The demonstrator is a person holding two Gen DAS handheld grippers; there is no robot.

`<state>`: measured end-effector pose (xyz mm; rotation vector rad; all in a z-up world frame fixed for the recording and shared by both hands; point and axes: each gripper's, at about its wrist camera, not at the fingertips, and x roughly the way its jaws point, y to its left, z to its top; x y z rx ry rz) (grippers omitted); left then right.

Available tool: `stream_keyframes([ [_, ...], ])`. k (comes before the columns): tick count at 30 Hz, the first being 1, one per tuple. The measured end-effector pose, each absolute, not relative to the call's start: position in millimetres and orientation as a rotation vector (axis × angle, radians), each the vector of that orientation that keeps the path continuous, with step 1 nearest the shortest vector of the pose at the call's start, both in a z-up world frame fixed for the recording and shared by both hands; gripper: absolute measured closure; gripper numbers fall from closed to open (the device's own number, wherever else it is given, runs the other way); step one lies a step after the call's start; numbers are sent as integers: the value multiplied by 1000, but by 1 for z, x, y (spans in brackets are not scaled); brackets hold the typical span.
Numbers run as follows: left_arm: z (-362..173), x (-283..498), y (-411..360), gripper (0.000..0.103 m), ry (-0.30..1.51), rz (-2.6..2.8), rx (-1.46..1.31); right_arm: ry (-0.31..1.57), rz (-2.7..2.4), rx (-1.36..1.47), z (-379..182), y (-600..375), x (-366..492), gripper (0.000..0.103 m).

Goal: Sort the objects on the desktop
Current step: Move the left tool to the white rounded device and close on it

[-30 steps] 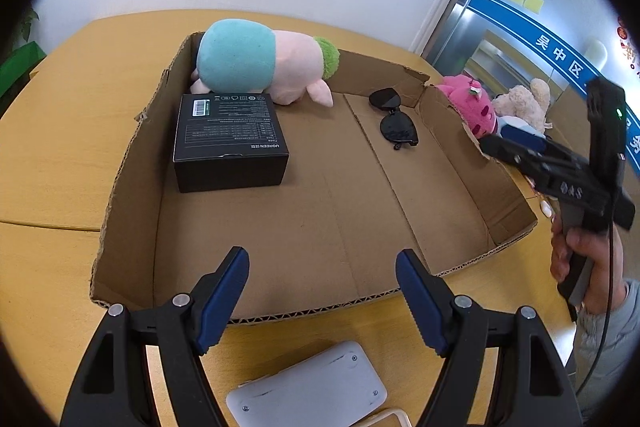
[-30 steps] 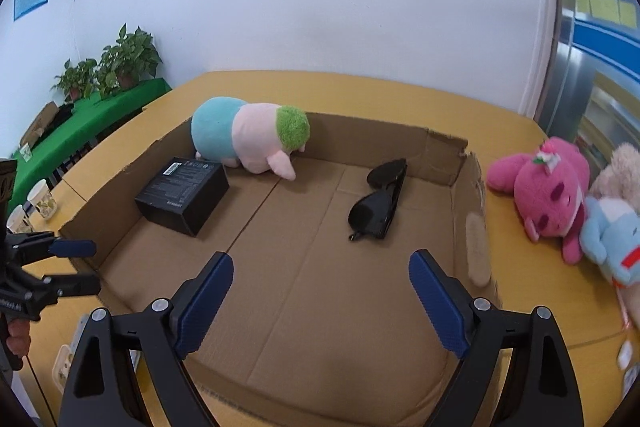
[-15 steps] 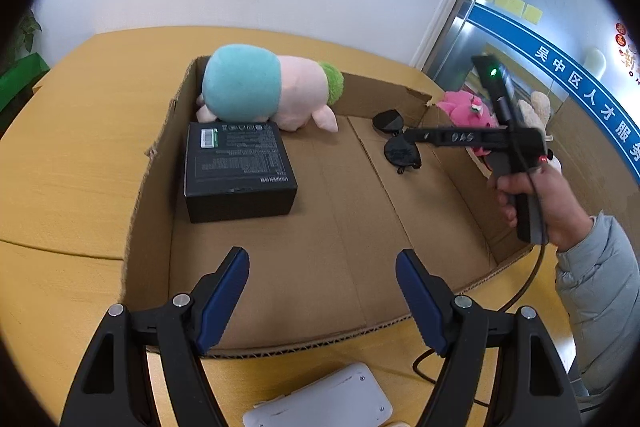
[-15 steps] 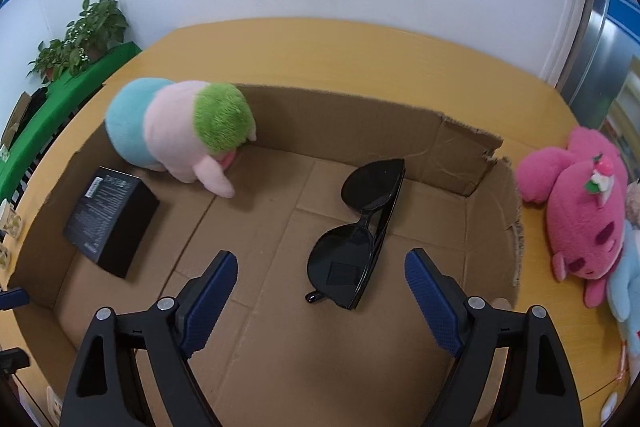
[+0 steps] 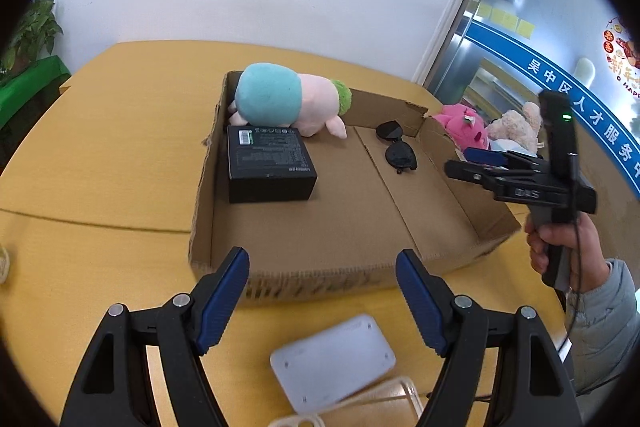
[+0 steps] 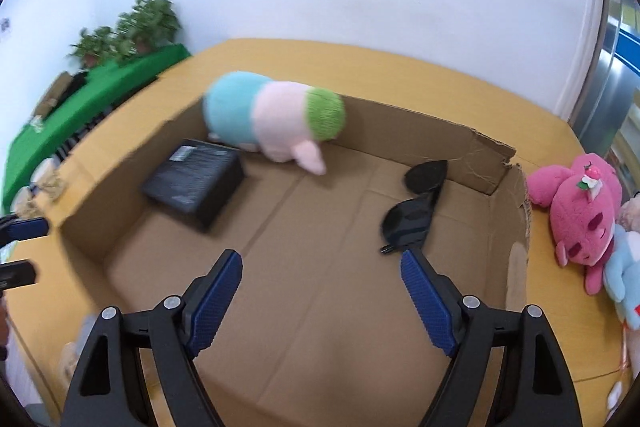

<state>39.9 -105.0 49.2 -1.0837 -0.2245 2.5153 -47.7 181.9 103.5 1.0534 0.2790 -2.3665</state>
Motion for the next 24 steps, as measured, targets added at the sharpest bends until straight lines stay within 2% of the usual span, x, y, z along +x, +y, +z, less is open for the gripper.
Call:
stream_keyframes([
  [5, 34, 64, -114, 27, -299, 2462, -1137, 225, -2221, 973, 118, 171, 29, 17],
  [10, 2, 69, -118, 27, -427, 2374, -1250, 262, -2020, 1035, 84, 141, 89, 15],
  [15, -32, 66, -121, 29, -492, 2321, -1394, 296, -1937, 1151, 35, 115, 96, 15],
  [17, -39, 66, -122, 34, -510, 2301, -1414, 319, -1927, 1170, 24, 108, 95, 15],
  [20, -48, 65, -119, 35, -528, 2275, -1439, 324, -1902, 1199, 9, 99, 89, 17],
  [21, -51, 65, -118, 37, -533, 2274, -1447, 339, -1898, 1201, 4, 96, 87, 18],
  [22, -54, 65, -117, 49, -540, 2267, -1454, 351, -1893, 1204, 0, 94, 85, 19],
  [24, -56, 65, -115, 55, -552, 2269, -1445, 357, -1900, 1194, -3, 90, 83, 19],
])
